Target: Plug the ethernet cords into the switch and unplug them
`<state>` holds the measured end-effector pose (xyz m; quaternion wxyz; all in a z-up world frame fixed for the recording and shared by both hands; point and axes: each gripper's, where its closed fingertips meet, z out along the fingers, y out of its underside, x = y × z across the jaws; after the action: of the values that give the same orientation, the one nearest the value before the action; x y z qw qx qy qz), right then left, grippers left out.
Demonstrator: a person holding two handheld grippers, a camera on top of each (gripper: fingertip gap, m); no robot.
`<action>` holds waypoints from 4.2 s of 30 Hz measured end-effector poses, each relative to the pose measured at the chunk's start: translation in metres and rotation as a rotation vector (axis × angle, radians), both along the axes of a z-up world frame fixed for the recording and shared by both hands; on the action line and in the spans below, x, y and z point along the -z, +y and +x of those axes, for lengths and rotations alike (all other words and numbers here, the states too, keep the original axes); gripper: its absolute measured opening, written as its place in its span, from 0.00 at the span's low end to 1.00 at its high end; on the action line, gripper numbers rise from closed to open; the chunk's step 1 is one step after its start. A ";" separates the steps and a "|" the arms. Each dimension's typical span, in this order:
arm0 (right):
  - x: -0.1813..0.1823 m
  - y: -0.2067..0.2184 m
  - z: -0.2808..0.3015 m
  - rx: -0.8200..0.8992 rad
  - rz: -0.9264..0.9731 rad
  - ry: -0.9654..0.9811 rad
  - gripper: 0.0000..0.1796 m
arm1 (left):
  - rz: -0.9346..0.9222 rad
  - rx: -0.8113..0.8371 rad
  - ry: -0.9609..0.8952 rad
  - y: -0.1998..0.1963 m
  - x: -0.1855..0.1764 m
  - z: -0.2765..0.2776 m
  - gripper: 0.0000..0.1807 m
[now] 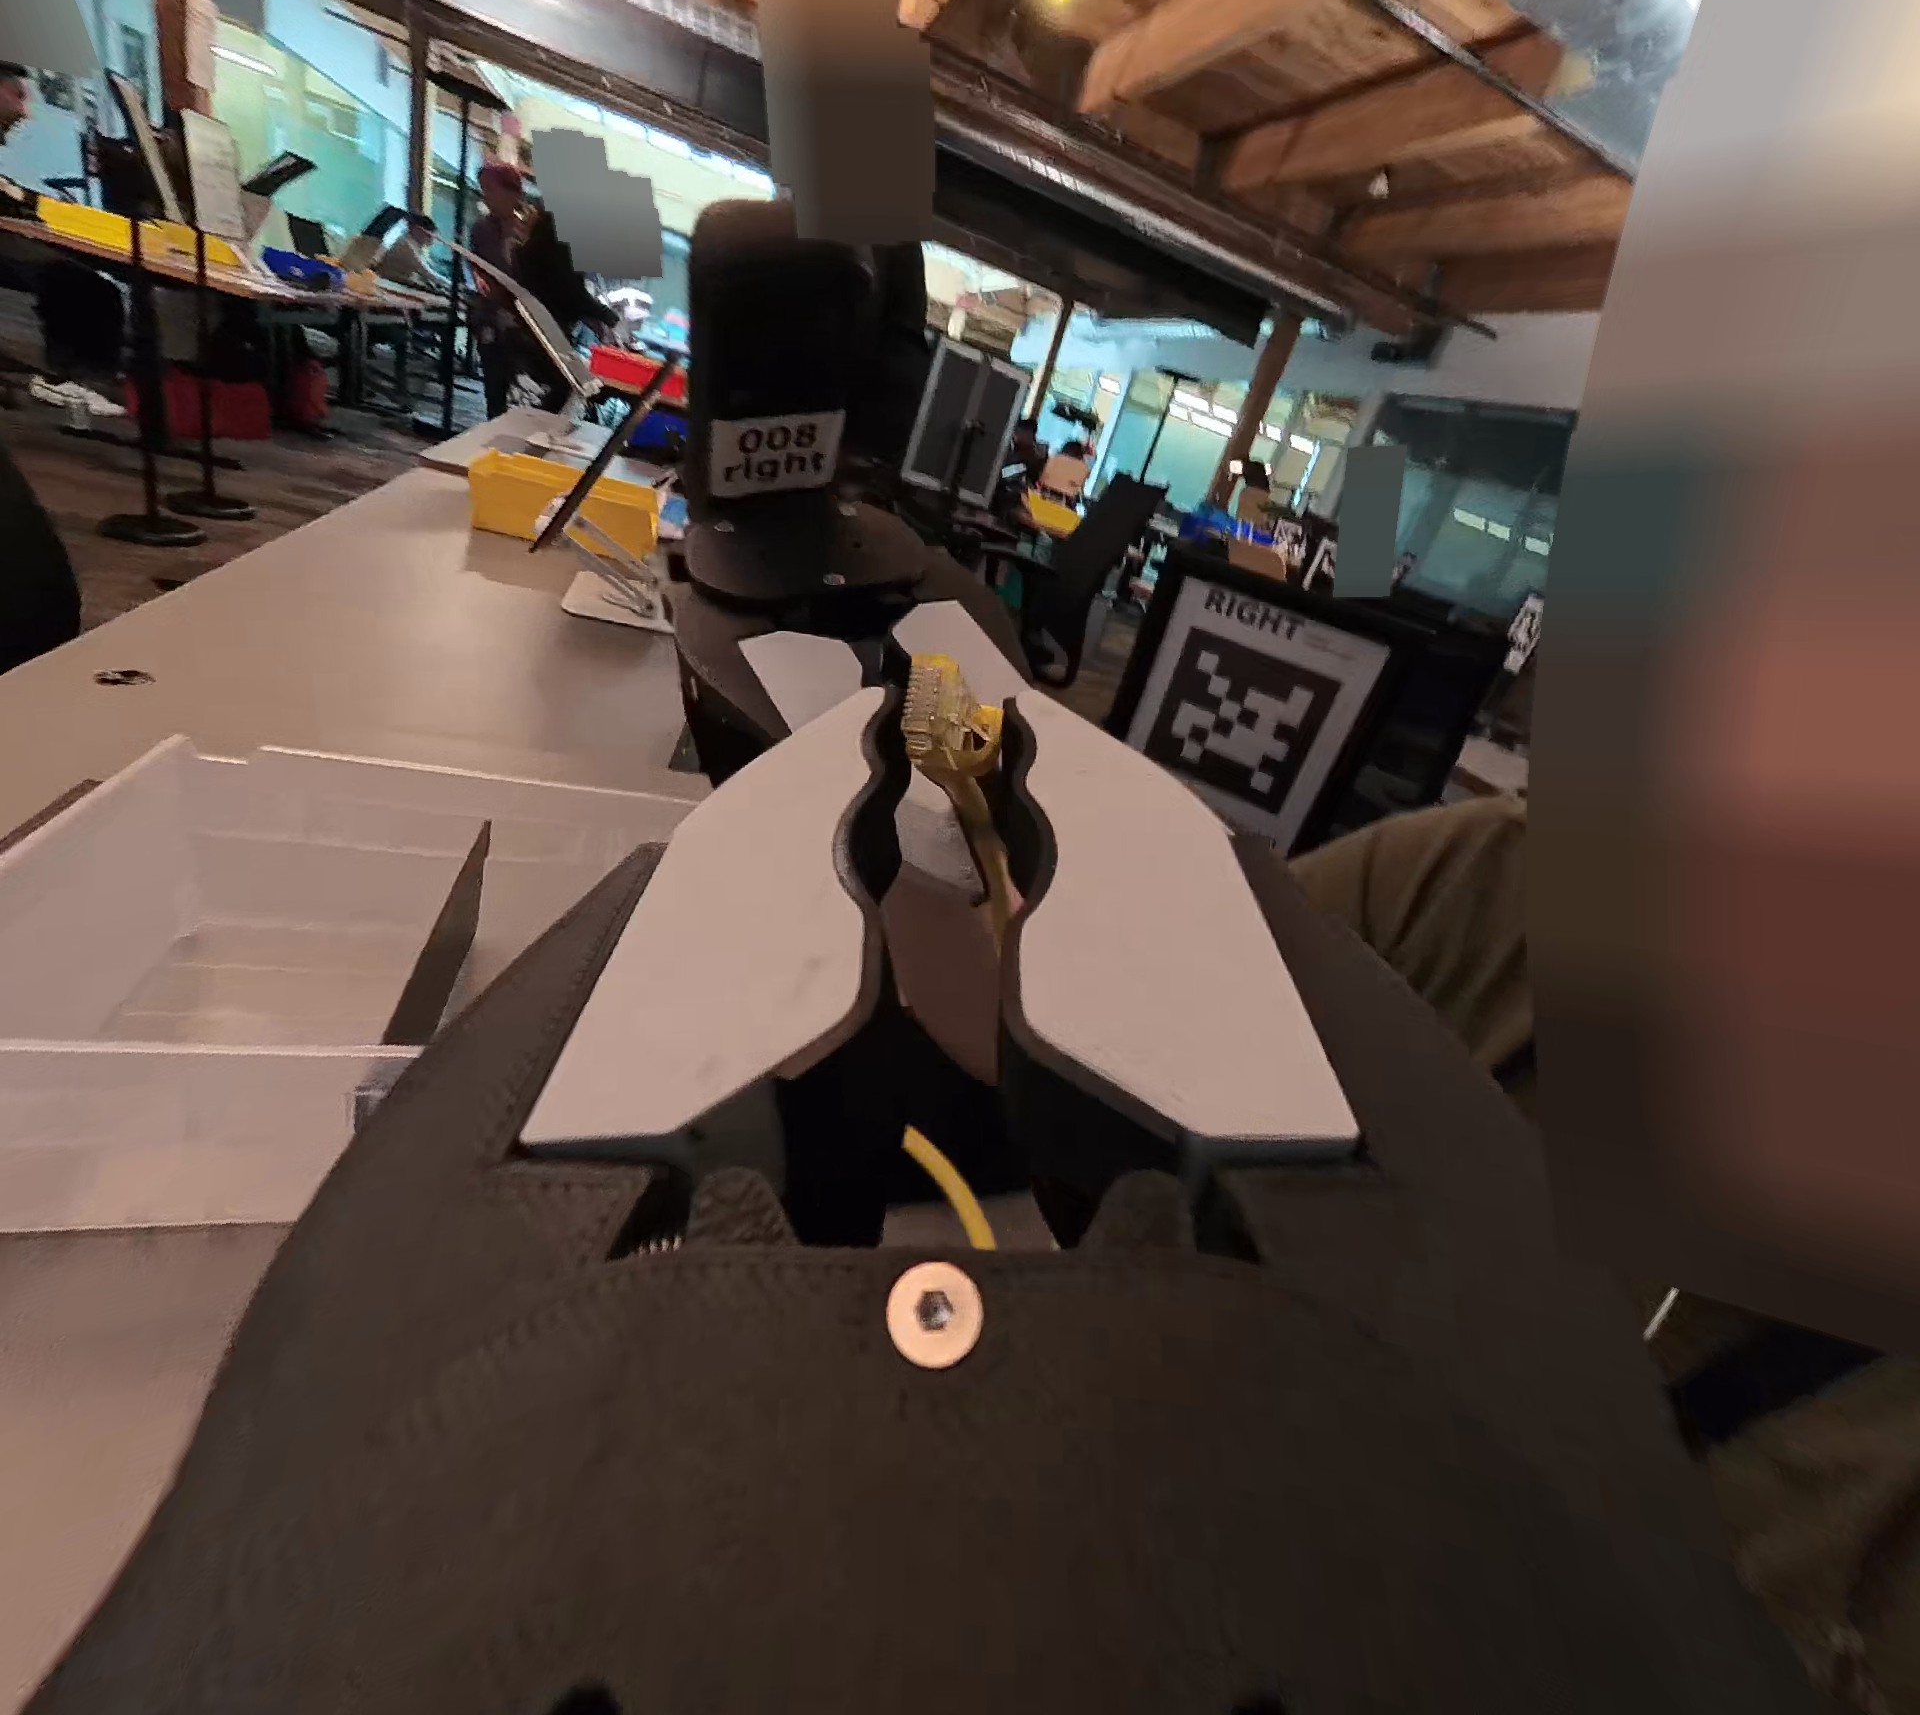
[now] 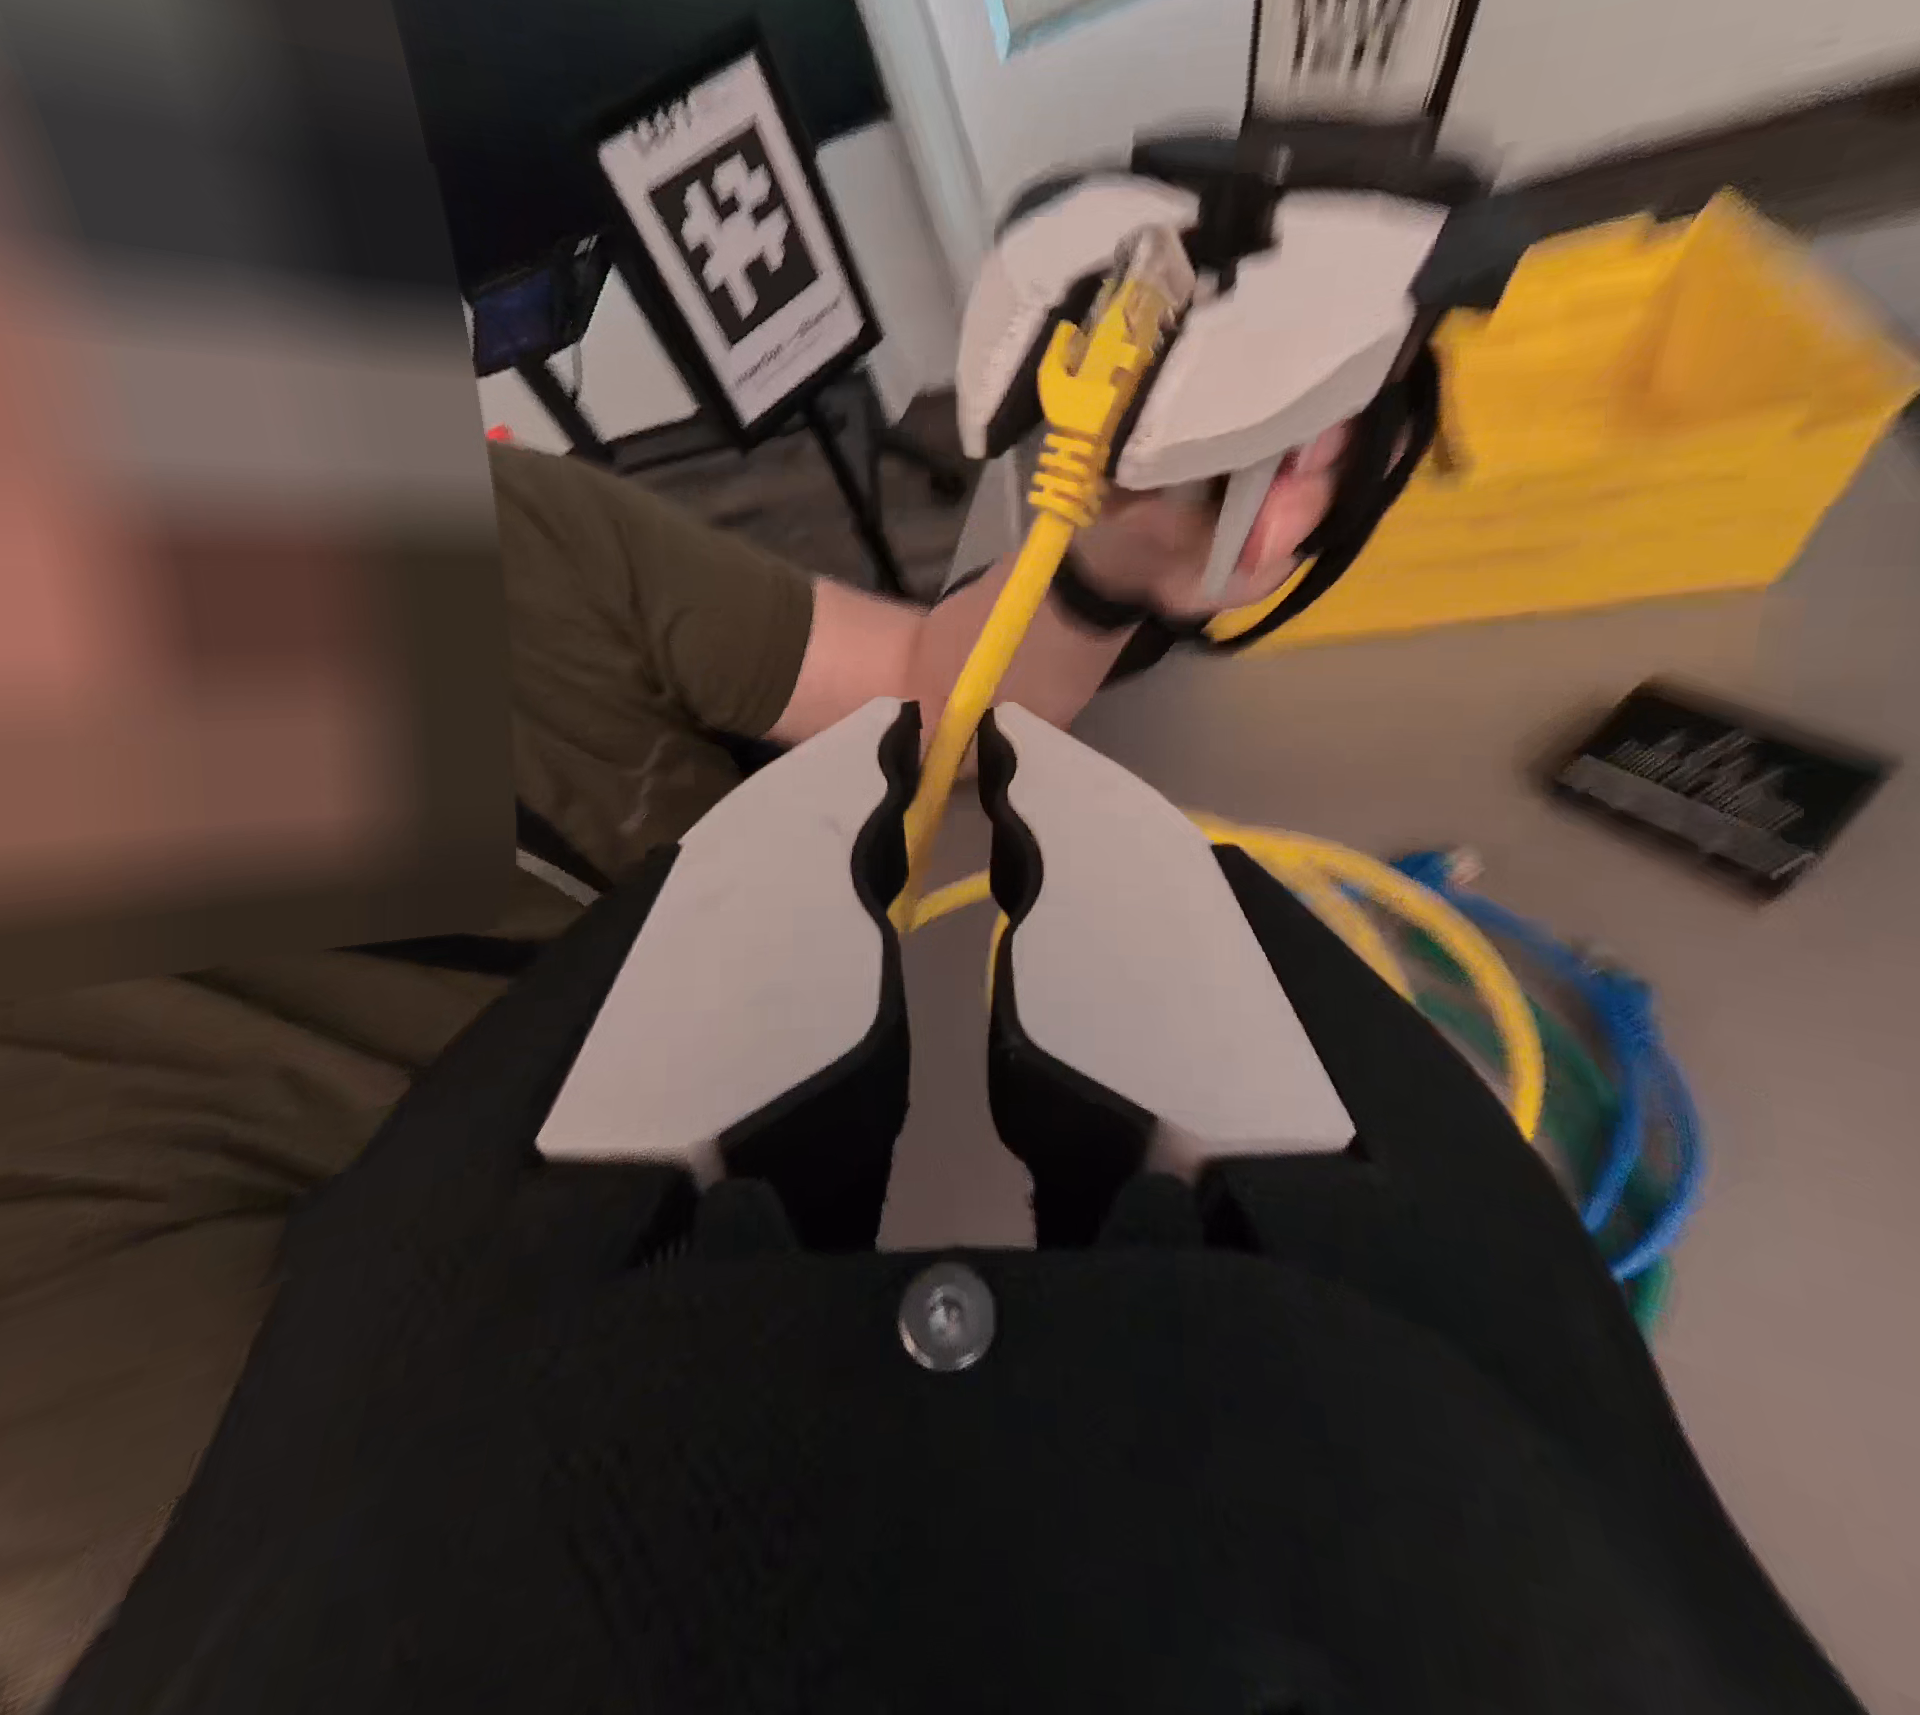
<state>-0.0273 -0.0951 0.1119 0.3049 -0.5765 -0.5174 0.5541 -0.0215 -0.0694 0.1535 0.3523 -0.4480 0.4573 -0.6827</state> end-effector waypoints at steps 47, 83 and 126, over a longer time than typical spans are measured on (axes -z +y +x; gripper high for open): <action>-0.056 0.040 -0.003 0.760 1.440 0.206 0.07 | -0.225 -0.124 -0.034 0.011 -0.013 0.003 0.08; -0.057 0.049 0.021 0.751 1.317 0.125 0.06 | 0.076 -1.069 1.177 0.165 0.157 -0.155 0.40; -0.023 0.073 0.009 0.689 1.256 -0.027 0.06 | -0.264 -0.769 1.434 0.189 0.284 -0.150 0.42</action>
<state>-0.0185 -0.0221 0.1354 0.7305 -0.4294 -0.5307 0.0164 -0.1718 0.1197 -0.1309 0.1281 -0.9381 0.3020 -0.1107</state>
